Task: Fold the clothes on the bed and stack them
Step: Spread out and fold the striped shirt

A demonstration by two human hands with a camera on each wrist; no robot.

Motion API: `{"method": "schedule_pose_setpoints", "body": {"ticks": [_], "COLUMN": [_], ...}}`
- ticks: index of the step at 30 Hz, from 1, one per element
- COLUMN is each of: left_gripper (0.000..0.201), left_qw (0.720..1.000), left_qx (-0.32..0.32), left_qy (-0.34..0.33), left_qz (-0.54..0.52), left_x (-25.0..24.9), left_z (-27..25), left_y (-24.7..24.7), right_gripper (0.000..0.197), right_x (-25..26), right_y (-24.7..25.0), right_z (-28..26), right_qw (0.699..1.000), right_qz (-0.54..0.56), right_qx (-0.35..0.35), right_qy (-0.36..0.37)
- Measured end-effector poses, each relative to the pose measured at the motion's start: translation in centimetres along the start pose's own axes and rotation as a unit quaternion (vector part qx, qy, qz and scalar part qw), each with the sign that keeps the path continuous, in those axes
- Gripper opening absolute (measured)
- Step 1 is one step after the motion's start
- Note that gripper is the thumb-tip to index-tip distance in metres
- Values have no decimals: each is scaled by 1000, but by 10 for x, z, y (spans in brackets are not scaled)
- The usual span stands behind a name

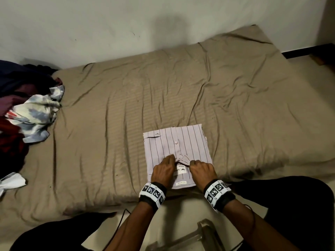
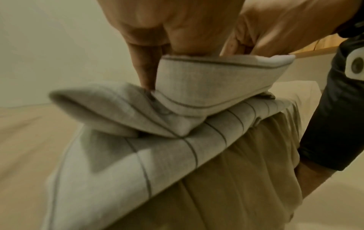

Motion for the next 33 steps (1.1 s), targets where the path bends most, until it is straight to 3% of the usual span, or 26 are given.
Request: {"method": "schedule_pose_setpoints", "body": {"ticks": [3, 6, 8, 12, 15, 20, 22, 24, 26, 29, 31, 33], "left_gripper": [95, 83, 73, 78, 77, 38, 23, 24, 35, 34, 32, 44], "left_qw": [999, 992, 990, 995, 996, 999, 999, 995, 967, 872, 839, 825], "left_qx": [-14, -112, -133, -100, -93, -31, -32, -55, -137, -252, -226, -163], "left_qy": [2, -16, 5, -9, -9, 5, 26, 50, 106, 258, 352, 390], "left_qz": [-39, -52, -53, -17, 1, 43, 7, -62, -185, -332, -348, -374], "left_x": [3, 6, 7, 7, 9, 10, 14, 21, 38, 73, 86, 89], "left_z": [-4, -9, -11, -7, 1, 9, 9, 2, -15, -46, -53, -51], "left_y": [-7, -1, 3, 0, -1, 1, 7, 16, 24, 17, 4, -13], "right_gripper": [41, 40, 40, 47, 56, 45, 40, 43, 55, 50, 42, 38], "right_x": [2, -1, -3, -4, -3, -13, -23, -37, -60, -99, -110, -108], "right_y": [-2, -4, -1, 5, 4, -13, -21, -21, -14, -14, -27, -43], "right_z": [-5, -6, -7, -4, 0, 1, 1, -2, -7, -14, -10, -2], "right_qw": [999, 999, 997, 996, 998, 997, 988, 976, 950, 887, 856, 841], "right_qz": [-10, -26, -36, -14, 3, 82, 152, 215, 293, 371, 419, 455], "right_qx": [-26, -41, -63, -89, -60, -12, -14, -33, -82, -179, -168, -125], "right_qy": [19, 4, -8, -3, 12, 9, 5, -11, -73, -209, -251, -263]}}
Point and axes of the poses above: each hand's wrist, its own z-axis towards the middle knuckle, its own y-axis out of the back of the hand, x = y × z, the point moved 4 cm from there along z, towards the middle knuckle, and after that the axes turned 3 degrees about x, right-handed, at the moved point
